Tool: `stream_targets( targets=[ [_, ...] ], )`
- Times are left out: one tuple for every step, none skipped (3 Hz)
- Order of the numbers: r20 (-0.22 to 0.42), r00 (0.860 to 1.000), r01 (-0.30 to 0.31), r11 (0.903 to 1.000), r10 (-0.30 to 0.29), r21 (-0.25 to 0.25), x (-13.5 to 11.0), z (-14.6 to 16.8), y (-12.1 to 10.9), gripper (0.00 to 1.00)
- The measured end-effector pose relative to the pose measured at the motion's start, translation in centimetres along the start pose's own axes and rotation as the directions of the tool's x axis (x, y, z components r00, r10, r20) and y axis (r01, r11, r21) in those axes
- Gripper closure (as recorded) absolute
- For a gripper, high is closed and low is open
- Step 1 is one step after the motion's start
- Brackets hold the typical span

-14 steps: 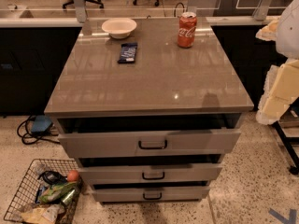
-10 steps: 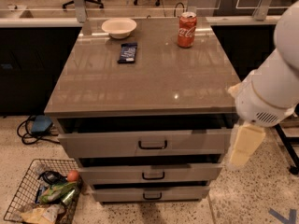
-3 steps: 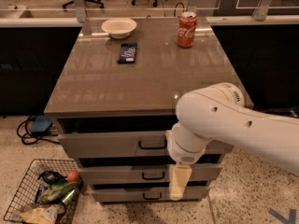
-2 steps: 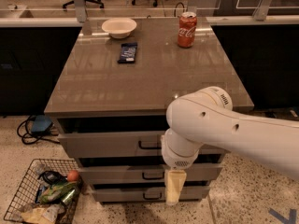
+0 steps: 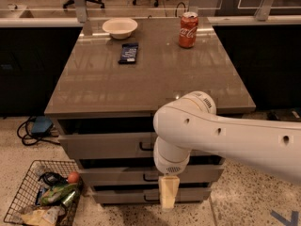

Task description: Open top drawer

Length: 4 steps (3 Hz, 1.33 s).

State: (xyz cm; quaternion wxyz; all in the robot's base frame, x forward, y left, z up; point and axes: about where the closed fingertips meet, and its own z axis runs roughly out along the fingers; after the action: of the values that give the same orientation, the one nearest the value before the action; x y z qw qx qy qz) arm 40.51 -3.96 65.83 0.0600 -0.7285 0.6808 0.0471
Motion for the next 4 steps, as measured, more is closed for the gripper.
stream_targets(
  targets=[
    [-0.015,0.999,0.030,0.9994,-0.031,-0.014,-0.9,0.4,-0.4,0.00],
    [-0.022,0.999,0.049,0.9982,-0.050,-0.036,-1.4,1.1,-0.6,0.00],
    [-0.032,0.998,0.049,0.9976,-0.051,-0.049,-1.4,1.8,-0.9,0.00],
    [-0.029,0.999,0.040,0.9975,-0.042,-0.058,-0.8,2.6,-1.6,0.14]
  ],
)
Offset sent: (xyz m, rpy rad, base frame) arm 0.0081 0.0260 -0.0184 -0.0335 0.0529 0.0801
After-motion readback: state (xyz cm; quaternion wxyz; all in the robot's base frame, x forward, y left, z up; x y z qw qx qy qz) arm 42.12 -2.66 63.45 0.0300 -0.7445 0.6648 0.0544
